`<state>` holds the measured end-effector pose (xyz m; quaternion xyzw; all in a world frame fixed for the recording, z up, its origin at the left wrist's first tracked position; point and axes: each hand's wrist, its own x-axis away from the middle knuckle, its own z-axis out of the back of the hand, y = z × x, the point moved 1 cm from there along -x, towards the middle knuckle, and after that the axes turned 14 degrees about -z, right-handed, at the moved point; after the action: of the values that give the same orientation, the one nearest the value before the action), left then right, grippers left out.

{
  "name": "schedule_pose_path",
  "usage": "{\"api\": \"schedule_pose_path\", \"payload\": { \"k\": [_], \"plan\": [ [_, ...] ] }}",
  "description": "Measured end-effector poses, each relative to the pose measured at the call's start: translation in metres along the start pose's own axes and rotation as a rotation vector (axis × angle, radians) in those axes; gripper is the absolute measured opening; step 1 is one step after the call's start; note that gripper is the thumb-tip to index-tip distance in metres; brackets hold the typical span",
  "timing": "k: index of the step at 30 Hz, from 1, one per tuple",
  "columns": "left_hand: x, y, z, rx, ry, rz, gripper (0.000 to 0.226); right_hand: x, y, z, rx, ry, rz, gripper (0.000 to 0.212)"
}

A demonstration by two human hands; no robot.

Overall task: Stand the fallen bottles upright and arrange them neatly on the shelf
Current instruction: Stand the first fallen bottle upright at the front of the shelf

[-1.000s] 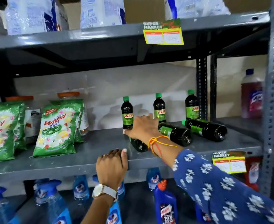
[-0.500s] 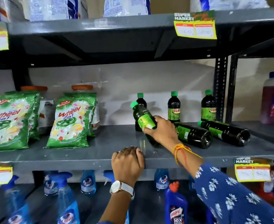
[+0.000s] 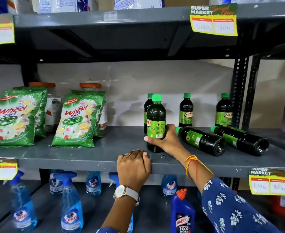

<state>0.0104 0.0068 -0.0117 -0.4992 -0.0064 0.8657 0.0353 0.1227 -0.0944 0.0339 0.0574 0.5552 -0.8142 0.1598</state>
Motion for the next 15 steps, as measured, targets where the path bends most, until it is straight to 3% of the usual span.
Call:
{"api": "schedule_pose_path", "payload": {
  "k": [1,4,5,8,11,15],
  "plan": [
    [-0.0003,-0.0001,-0.0002,0.002,-0.004,0.001,0.039,0.0001,-0.0001,0.0002,0.051,0.005,-0.010,0.074],
    [0.0000,0.0002,-0.0006,-0.006,-0.016,0.007,0.040,-0.0021,0.0009,0.0021,0.008,-0.049,-0.029,0.029],
    [0.0000,0.0006,-0.0006,-0.007,-0.017,0.010,0.039,-0.0038,0.0019,0.0031,-0.019,-0.057,-0.031,0.025],
    [0.0003,0.0006,-0.0014,-0.015,-0.012,0.013,0.039,-0.0032,0.0012,0.0044,-0.088,-0.088,-0.047,0.033],
    [0.0005,0.0006,-0.0022,-0.019,0.007,0.011,0.040,-0.0018,-0.0005,0.0027,-0.018,-0.083,-0.030,0.065],
    [0.0011,0.0008,-0.0024,-0.024,0.026,0.008,0.039,-0.0019,0.0018,0.0025,-0.036,-0.099,-0.035,0.050]
  ]
}}
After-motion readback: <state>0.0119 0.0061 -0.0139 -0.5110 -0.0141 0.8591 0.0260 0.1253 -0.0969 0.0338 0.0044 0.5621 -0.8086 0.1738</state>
